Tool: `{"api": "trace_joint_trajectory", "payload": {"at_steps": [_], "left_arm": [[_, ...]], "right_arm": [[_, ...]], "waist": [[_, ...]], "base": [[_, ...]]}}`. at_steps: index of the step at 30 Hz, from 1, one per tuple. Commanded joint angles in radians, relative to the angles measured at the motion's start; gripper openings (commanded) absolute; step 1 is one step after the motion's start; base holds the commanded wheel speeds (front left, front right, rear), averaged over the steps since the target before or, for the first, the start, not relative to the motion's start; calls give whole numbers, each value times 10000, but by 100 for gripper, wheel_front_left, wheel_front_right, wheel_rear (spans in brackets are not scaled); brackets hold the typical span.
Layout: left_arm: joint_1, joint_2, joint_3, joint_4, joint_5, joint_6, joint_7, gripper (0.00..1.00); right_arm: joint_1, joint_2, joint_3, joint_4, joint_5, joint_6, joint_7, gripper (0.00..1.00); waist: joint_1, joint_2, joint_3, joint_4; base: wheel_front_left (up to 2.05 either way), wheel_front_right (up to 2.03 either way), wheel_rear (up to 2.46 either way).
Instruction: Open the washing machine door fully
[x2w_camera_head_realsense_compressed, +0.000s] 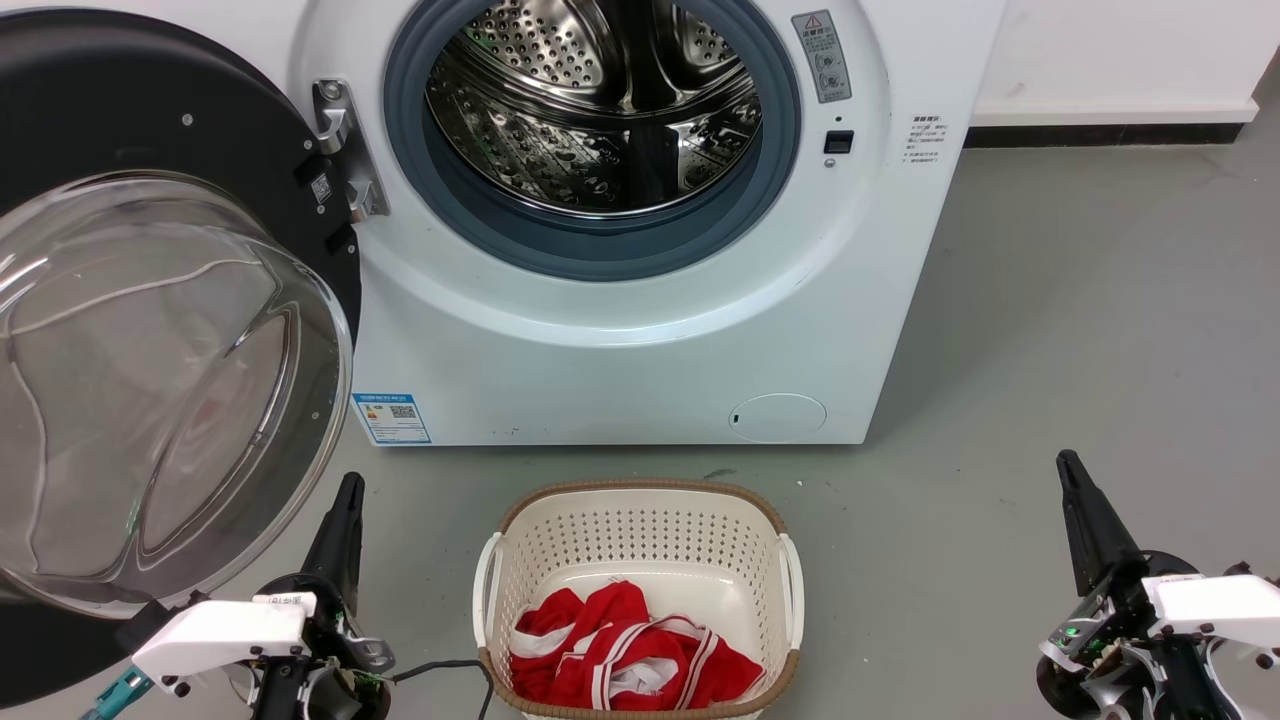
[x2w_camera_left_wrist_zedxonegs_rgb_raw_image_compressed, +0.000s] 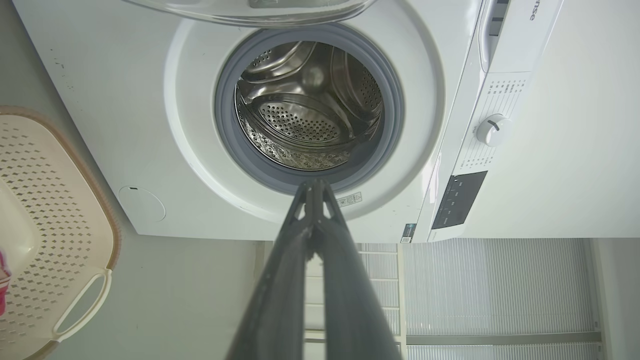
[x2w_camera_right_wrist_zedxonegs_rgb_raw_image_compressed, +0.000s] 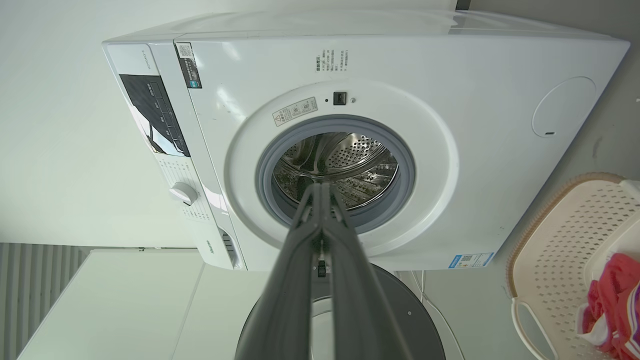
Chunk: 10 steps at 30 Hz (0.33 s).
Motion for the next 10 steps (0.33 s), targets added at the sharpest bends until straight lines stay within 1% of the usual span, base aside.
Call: {"api": "trace_joint_trajectory", "payload": {"at_steps": [1,10], "left_arm": [[-77,-17,35,5,-12,-40,34,0],[-75,-17,32,5,-13,-40,33,0]], "right_arm": [[-128,41,-13,22,18,0,6,0],[-133,62,-49,23,-28,0,46,0]], "waist": [[0,0,-1,0],[0,0,-1,0]], "base": [[0,0,0],[0,0,0]]}}
